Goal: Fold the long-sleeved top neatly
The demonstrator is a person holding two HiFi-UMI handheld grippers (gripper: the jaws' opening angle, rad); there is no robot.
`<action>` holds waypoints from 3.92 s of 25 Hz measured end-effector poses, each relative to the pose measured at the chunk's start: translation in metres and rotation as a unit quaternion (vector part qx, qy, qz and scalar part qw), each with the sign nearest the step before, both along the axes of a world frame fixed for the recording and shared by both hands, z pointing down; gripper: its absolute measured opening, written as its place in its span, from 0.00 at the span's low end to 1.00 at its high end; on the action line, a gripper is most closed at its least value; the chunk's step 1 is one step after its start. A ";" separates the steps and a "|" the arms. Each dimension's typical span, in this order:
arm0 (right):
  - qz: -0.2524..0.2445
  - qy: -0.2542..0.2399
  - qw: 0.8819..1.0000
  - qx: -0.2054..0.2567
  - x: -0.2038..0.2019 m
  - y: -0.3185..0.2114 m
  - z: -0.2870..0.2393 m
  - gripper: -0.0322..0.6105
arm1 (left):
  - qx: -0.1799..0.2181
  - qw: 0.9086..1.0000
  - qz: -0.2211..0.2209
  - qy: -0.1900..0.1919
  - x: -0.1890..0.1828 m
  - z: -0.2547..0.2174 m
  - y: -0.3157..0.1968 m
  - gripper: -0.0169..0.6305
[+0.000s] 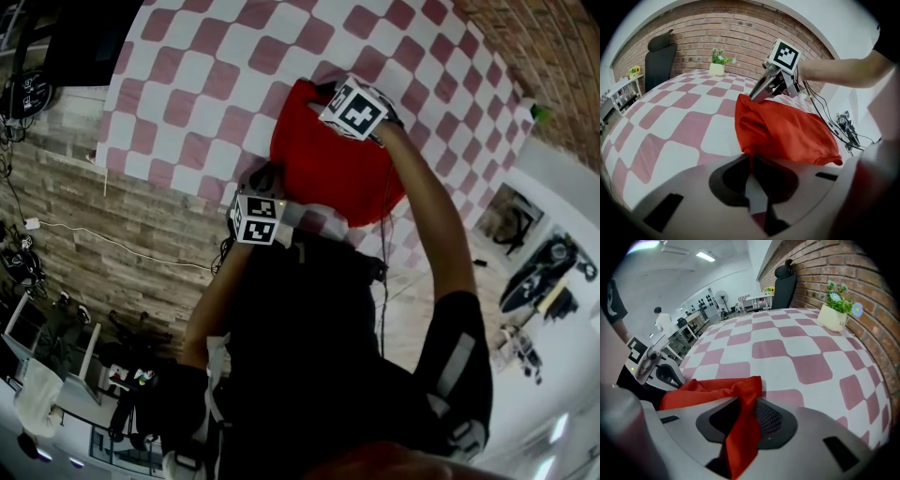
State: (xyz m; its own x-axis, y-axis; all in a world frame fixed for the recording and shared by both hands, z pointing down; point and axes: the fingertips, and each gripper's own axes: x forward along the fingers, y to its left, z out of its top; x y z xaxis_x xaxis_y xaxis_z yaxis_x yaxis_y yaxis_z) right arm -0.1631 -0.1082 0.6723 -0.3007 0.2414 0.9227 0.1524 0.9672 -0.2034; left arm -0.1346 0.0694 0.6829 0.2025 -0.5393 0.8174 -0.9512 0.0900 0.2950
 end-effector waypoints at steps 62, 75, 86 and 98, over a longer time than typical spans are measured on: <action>0.687 -0.103 0.719 -0.001 0.360 -0.182 -0.012 0.09 | 0.096 0.763 0.621 -0.151 0.120 -0.011 -0.349 0.06; 0.617 -0.164 0.767 0.072 0.349 -0.179 -0.062 0.26 | 0.147 0.850 0.499 -0.082 0.085 -0.073 -0.361 0.16; 0.560 -0.156 0.810 0.072 0.336 -0.162 -0.051 0.26 | 0.107 0.804 0.584 -0.021 0.142 -0.073 -0.316 0.16; 0.545 -0.159 0.819 0.077 0.328 -0.161 -0.056 0.26 | 0.099 0.775 0.625 -0.010 0.147 -0.085 -0.303 0.30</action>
State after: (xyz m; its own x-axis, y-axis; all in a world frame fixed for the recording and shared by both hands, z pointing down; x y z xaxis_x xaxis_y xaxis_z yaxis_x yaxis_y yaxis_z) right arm 0.1652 -0.2696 0.6167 -0.4918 -0.4430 0.7496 -0.7980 0.5738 -0.1844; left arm 0.0128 -0.2340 0.5982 0.6561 -0.0471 0.7532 -0.2638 -0.9494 0.1704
